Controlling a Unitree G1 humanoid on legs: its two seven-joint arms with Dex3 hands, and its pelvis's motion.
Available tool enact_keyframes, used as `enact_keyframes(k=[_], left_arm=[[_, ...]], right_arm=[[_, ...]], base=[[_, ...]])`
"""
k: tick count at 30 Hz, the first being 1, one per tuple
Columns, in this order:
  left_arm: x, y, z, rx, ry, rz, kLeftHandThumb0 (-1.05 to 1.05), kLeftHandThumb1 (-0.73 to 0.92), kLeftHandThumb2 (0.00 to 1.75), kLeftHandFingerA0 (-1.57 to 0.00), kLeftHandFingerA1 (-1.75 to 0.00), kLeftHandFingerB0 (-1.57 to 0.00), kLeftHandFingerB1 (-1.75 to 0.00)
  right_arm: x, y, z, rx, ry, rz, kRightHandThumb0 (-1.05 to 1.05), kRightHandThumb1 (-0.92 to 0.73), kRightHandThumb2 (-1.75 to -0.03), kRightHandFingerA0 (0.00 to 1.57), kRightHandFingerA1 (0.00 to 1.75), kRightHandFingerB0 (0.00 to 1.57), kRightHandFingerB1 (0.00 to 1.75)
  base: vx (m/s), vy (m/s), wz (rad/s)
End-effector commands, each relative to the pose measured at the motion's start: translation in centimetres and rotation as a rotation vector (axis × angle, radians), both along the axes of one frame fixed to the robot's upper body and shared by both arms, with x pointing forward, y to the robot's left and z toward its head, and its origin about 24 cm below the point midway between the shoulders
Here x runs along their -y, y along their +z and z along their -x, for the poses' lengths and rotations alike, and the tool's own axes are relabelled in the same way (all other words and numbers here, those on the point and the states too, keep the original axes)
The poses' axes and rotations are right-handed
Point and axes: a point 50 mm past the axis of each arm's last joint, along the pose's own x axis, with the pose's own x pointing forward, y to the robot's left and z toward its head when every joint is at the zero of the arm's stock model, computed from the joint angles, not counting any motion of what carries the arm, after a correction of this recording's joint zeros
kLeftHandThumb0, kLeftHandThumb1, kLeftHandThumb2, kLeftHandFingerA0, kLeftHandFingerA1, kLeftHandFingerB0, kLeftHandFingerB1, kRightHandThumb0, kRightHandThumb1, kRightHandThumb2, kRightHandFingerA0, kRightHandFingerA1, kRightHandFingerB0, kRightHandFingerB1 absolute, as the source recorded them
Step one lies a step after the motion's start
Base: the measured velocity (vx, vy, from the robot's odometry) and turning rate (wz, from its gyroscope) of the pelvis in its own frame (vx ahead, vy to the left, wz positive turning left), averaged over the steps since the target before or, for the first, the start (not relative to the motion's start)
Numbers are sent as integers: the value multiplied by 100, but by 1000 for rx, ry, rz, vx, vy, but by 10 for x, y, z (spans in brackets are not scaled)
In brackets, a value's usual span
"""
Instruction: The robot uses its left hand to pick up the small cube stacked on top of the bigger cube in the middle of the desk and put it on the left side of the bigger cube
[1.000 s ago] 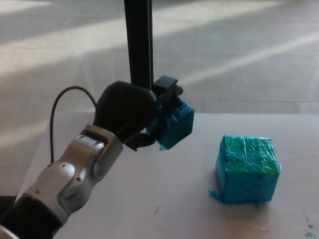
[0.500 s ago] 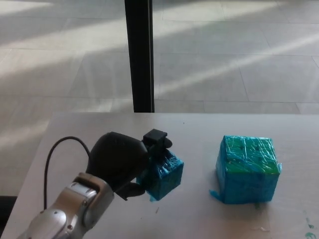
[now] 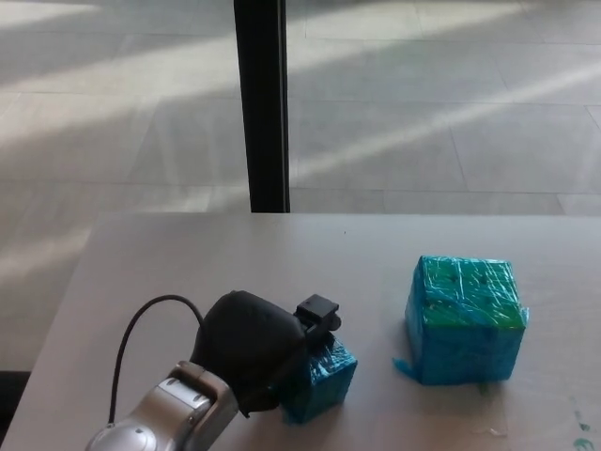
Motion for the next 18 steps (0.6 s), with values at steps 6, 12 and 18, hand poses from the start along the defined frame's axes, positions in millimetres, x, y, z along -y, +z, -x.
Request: enact_keyframes(k=[6,12,18], left_arm=[[-18,-8,5,-6,26,-159,-21,63,70,-78,-172,-74,-68],[-14,2,7,-113,98,-269,-66,42,81,-27,-66,-11,-45],[-9,21,9,-298,123,-144,-99,54,101,0,-33,0,0]], right_arm=[[3,2,3,11,-4,17,-70,-42,-107,50,131,36,105],[2,2,2,33,-24,-7,-73,-38,-113,62,105,54,92],[2,3,2,31,-13,5,-76,-38,-114,59,104,54,93]], base=[[0,0,0],[0,0,0],[0,0,0]])
